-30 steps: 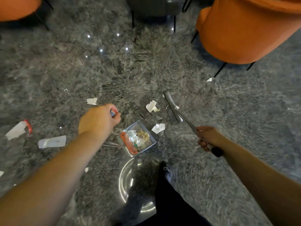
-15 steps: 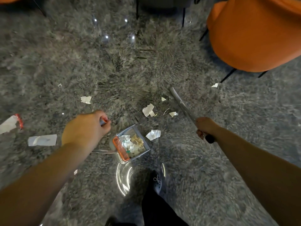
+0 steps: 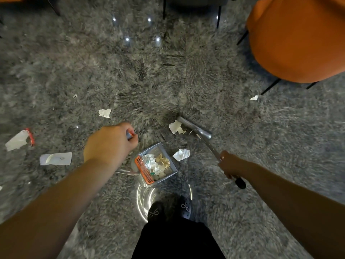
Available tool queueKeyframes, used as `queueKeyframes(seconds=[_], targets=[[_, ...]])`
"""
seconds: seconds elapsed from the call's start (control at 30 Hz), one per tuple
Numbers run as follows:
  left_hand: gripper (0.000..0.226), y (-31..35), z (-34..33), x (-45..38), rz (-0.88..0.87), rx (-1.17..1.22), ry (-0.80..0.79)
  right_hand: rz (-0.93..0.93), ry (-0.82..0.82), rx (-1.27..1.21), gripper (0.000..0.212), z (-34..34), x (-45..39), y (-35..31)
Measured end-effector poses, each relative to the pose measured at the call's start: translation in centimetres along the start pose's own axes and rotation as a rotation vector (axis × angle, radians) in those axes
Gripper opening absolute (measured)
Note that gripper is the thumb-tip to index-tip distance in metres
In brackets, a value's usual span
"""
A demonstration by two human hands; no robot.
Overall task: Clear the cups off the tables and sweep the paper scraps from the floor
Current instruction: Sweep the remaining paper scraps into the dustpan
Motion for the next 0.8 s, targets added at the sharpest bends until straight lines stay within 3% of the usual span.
queueKeyframes(seconds=[0.33,0.57,0.67,0.8], targets=[[0.017,0.0,0.7,-0.1,0.013,0.028,-0.027,0.04,-0.173,-0.04,0.044,-7.1,6.9,-1.5],[0.018,-0.1,0.5,0.9,0.012,-0.006,-0.022,0.13,-0.15,-0.154,0.031,-11.5,11.1,-4.3],[0.018,-0.5,0.5,1.5,0.02,0.025,-0.025,0.164,-0.196,-0.383,0.009,-11.6,11.9,-4.6],[0.019,-1.4,0.9,2.3,0.01,0.076,-0.01,0.111,-0.177,-0.573,0.014,-11.2,13.4,-4.1]])
Point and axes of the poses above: each hand's wrist, its own x-axis away from the middle knuckle, its own z-axis out of the back of the hand, y = z × x, the point moved 1 cm from there along -x, towards the middle knuckle, and after that the axes turned 12 degrees about x, right-handed, at the moved point
